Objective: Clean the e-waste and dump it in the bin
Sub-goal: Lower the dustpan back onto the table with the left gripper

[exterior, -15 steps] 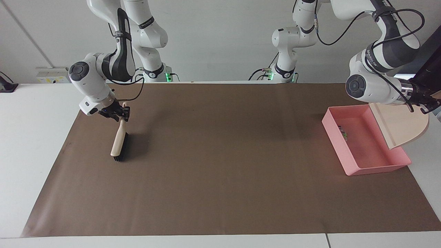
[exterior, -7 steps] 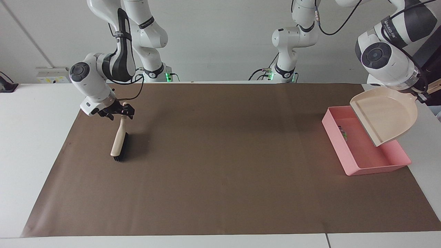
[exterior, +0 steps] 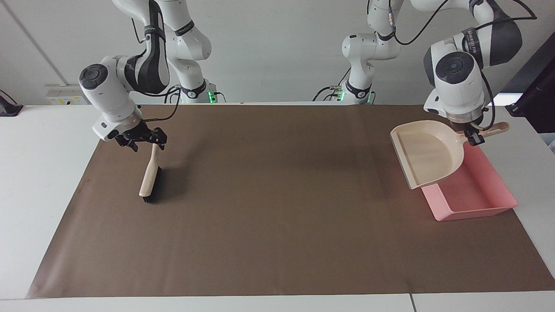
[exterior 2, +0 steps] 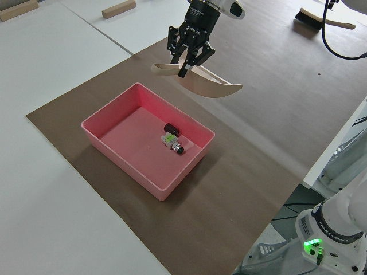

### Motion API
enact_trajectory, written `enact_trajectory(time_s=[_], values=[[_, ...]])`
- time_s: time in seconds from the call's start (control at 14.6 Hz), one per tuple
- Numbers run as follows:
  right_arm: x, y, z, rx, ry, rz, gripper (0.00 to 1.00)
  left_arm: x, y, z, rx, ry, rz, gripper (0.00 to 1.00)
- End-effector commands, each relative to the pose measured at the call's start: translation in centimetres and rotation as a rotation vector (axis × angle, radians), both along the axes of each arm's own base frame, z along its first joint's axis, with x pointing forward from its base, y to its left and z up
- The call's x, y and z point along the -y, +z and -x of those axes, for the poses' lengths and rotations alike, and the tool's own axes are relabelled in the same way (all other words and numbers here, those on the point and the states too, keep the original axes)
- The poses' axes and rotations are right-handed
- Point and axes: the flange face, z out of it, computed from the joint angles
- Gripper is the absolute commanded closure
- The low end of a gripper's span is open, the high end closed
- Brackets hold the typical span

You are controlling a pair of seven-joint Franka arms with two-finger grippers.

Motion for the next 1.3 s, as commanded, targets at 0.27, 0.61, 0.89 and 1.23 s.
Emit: enact_trajectory(time_s=[0.27, 0.61, 0.89, 1.23], values=[[0.1, 11.4, -4.0, 0.14, -0.023, 0.022, 0.01, 9.8, -9.1, 3.4, 0.052, -0.043, 0.116, 0.99], [1.8, 21.2, -3.7, 0.122, -0.136, 0.035, 0.01, 12.3, -13.8, 3.9, 0.013, -0.029, 0.126, 1.0], [2.5, 23.6, -3.4, 0.086, -0.191, 0.037, 0.01, 14.5, -16.3, 4.4, 0.025, -0.019, 0.138, 0.99], [2.4, 23.0, -2.3, 0.028, -0.21, 0.021, 0.01, 14.6, -15.5, 4.9, 0.041, 0.017, 0.142, 0.37]])
